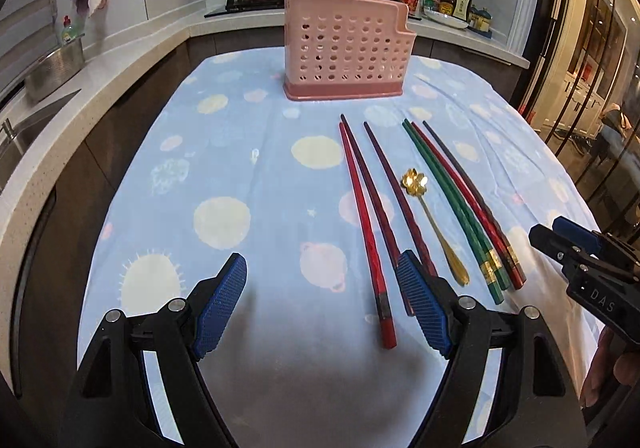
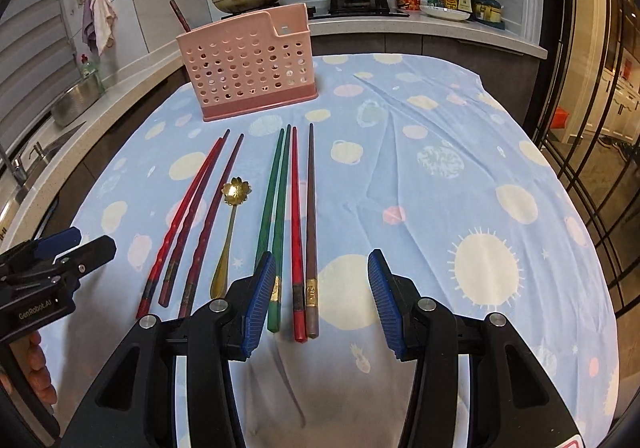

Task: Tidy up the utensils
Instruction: 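Move both tools back down toward the remaining chopsticks, then grasp a red chopstick with the left tool while the right tool grasps a brown chopstick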

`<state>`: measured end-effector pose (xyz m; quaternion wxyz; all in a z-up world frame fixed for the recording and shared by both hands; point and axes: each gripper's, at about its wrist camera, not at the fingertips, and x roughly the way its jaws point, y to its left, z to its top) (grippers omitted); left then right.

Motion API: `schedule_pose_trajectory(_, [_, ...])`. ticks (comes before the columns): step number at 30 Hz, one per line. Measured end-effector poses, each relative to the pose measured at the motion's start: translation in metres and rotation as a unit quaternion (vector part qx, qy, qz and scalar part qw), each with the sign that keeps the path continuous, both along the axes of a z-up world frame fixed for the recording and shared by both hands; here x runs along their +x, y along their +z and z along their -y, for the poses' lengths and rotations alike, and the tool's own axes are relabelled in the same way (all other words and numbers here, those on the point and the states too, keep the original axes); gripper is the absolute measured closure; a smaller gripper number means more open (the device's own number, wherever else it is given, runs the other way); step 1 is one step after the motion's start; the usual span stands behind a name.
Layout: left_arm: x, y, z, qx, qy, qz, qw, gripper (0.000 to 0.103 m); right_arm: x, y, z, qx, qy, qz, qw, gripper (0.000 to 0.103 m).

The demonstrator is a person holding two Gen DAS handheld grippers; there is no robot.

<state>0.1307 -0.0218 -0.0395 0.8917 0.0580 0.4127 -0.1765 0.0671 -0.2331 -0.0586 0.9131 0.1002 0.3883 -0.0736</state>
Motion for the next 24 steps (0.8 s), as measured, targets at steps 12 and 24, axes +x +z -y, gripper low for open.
schedule_pose_trajectory(12, [0.003, -0.023, 0.01, 0.005, -0.011, -0.036, 0.9993, 0.037, 0.017, -0.018, 0.002, 0.0, 0.003, -0.023, 1.0, 0.071])
schedule_pose_trajectory(24, [0.005, -0.035, 0.011, 0.014, -0.016, -0.043, 0.9989, 0.049, 0.022, -0.033, 0.001, 0.003, 0.01, -0.043, 0.999, 0.09])
